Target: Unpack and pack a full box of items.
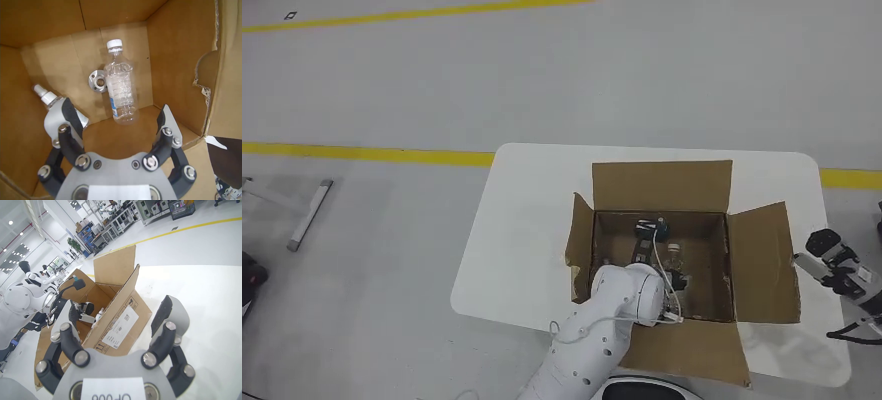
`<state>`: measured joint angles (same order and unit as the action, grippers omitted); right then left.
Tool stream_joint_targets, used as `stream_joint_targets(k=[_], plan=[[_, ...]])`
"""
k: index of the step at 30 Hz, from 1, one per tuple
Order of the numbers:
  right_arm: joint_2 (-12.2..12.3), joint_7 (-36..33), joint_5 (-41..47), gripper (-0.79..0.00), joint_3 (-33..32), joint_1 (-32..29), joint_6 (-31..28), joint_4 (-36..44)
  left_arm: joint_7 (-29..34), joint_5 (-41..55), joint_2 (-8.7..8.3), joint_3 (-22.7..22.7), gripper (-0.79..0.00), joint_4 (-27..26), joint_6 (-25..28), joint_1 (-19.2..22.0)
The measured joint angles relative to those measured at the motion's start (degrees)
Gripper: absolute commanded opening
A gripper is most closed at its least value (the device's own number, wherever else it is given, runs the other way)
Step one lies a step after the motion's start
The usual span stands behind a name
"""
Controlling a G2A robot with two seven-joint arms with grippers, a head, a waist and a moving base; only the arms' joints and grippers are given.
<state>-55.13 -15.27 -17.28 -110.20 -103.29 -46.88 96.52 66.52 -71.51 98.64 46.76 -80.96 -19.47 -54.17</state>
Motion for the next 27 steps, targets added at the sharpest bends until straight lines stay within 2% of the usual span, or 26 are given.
stream_joint_targets(k=[1,4,9,12,17,27], plan=[[0.0,-0.1,-0.3,-0.046,0.3,0.2,0.1,0.0,-0.1,-0.4,0.17,-0.6,0.000,1.1,0.1,0.6],[-0.1,-1.0,-1.3,-0.385,1.0,0.6,0.5,0.2,-0.3,-2.2,0.90,-3.1,0.000,4.9,0.4,2.6],[-0.1,-2.5,-2.4,-0.582,1.8,0.6,1.9,0.7,-2.0,-0.4,2.50,-5.6,0.000,11.6,0.7,5.3],[-0.1,-3.0,-2.4,-0.785,2.1,0.4,2.5,0.7,-3.0,0.1,3.51,-7.2,0.000,15.8,1.2,7.0],[-0.2,-3.3,-1.3,-0.785,2.1,0.3,2.8,0.0,-5.1,1.2,5.25,-9.3,0.000,21.8,1.8,9.4],[-0.3,-3.7,-0.5,-0.785,2.3,0.4,2.0,-0.4,-8.0,2.5,8.17,-11.0,0.000,30.6,0.7,13.2]])
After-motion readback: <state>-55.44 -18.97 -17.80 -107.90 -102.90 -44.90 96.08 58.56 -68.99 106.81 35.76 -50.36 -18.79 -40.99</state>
